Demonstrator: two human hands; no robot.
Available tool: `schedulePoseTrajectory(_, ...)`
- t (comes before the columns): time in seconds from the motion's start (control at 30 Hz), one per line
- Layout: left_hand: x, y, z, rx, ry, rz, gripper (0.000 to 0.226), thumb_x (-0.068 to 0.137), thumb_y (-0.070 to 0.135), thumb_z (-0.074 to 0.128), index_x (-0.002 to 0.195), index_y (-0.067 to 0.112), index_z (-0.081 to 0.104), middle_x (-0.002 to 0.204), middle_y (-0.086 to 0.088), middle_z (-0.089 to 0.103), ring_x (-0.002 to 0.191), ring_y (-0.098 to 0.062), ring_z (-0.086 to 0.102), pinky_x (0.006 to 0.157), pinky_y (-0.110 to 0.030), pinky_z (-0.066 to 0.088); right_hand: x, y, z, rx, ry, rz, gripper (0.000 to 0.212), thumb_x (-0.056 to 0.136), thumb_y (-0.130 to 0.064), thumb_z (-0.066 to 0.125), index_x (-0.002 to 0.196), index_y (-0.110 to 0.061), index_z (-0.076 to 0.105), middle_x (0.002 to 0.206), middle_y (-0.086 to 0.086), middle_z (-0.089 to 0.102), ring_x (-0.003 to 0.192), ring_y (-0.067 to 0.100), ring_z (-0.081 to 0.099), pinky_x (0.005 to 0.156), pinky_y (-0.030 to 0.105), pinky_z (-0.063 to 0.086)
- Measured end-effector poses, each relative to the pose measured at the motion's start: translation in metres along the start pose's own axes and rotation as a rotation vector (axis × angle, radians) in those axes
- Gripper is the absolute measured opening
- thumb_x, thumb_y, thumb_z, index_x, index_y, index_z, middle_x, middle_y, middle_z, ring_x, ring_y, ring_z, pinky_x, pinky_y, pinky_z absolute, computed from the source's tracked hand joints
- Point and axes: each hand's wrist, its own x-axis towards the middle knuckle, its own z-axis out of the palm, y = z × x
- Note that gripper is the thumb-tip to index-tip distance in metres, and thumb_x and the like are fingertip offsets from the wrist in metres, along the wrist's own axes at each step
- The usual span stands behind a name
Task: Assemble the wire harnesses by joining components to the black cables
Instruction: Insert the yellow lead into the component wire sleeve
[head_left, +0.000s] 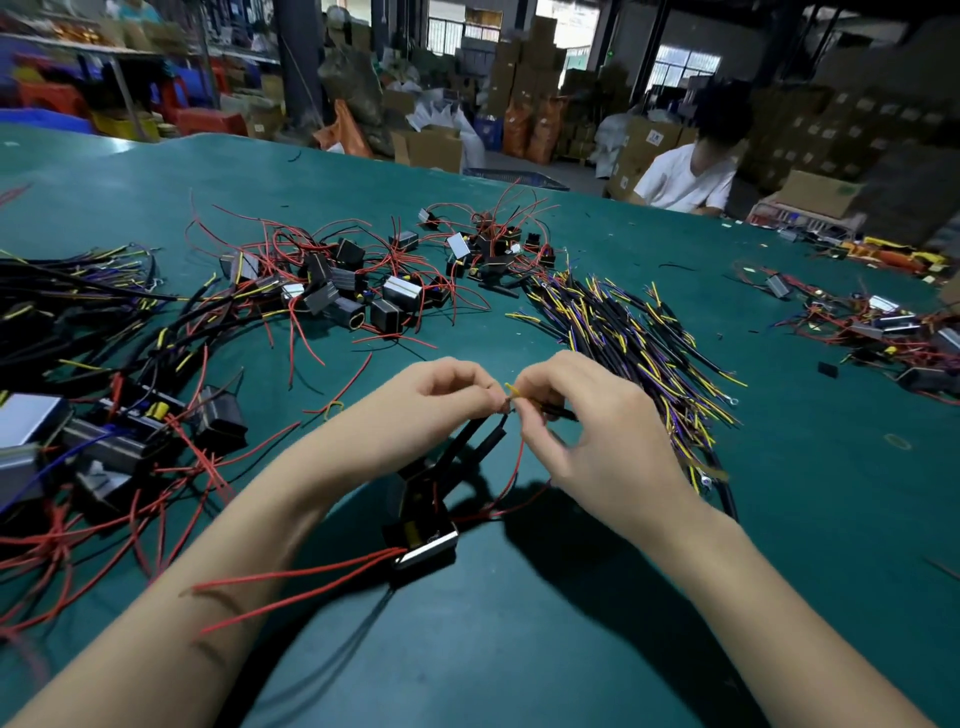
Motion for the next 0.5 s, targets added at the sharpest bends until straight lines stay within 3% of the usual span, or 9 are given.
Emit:
schedulePoseTrajectory(0.07, -0.002, -0.001, 0.003, 0.243, 0.065, 0.134, 0.010, 0.089, 0.021, 0.063, 0.079, 0.023, 0.063, 0.082, 0.010, 0.056, 0.067, 0.009, 0.050, 0.068, -0.007, 0.035, -0.002, 0.002, 0.002, 0.219, -0.047, 0.187, 0.007, 0.086, -0.008, 0.064, 0.082, -0.013, 0.064, 0.073, -0.006, 0.060, 0.067, 0.008, 0.054, 0.065, 0.026, 0.046)
schedulePoseTrajectory(0.17, -0.005, 0.000, 0.003, 0.584, 0.118, 0.290, 0.004, 0.083, 0.027, 0.067, 0.082, 0.025, 0.064, 0.094, 0.004, 0.055, 0.094, -0.009, 0.051, 0.089, -0.031, 0.033, 0.000, 0.004, 0.002, 0.380, -0.112, 0.368, 0.014, 0.086, -0.008, 0.065, 0.076, -0.018, 0.065, 0.065, -0.011, 0.060, 0.060, 0.001, 0.051, 0.062, 0.014, 0.039)
schedulePoseTrajectory(0.27, -0.006, 0.005, 0.000, 0.785, 0.153, 0.424, 0.011, 0.084, 0.037, 0.066, 0.084, 0.026, 0.065, 0.093, 0.007, 0.054, 0.094, -0.014, 0.050, 0.085, -0.036, 0.030, 0.005, 0.003, -0.001, 0.579, -0.181, 0.529, 0.017, 0.087, -0.008, 0.063, 0.073, -0.017, 0.065, 0.062, -0.006, 0.059, 0.057, 0.005, 0.048, 0.059, 0.017, 0.039)
schedulePoseTrajectory(0.33, -0.008, 0.008, -0.001, 0.869, 0.191, 0.516, 0.018, 0.083, 0.039, 0.059, 0.086, 0.023, 0.066, 0.090, 0.005, 0.058, 0.088, -0.017, 0.055, 0.078, -0.038, 0.034, 0.007, 0.003, -0.004, 0.699, -0.200, 0.614, 0.020, 0.089, -0.005, 0.061, 0.071, -0.014, 0.064, 0.057, -0.006, 0.058, 0.050, 0.004, 0.047, 0.053, 0.012, 0.037)
schedulePoseTrajectory(0.5, -0.008, 0.011, 0.005, 1.008, 0.296, 0.699, 0.014, 0.085, 0.025, 0.062, 0.077, 0.015, 0.066, 0.076, 0.000, 0.060, 0.075, -0.025, 0.057, 0.070, -0.036, 0.036, 0.006, 0.008, -0.005, 0.806, -0.241, 0.706, 0.024, 0.090, -0.010, 0.059, 0.067, -0.013, 0.066, 0.054, -0.003, 0.056, 0.047, 0.006, 0.042, 0.046, 0.014, 0.032)
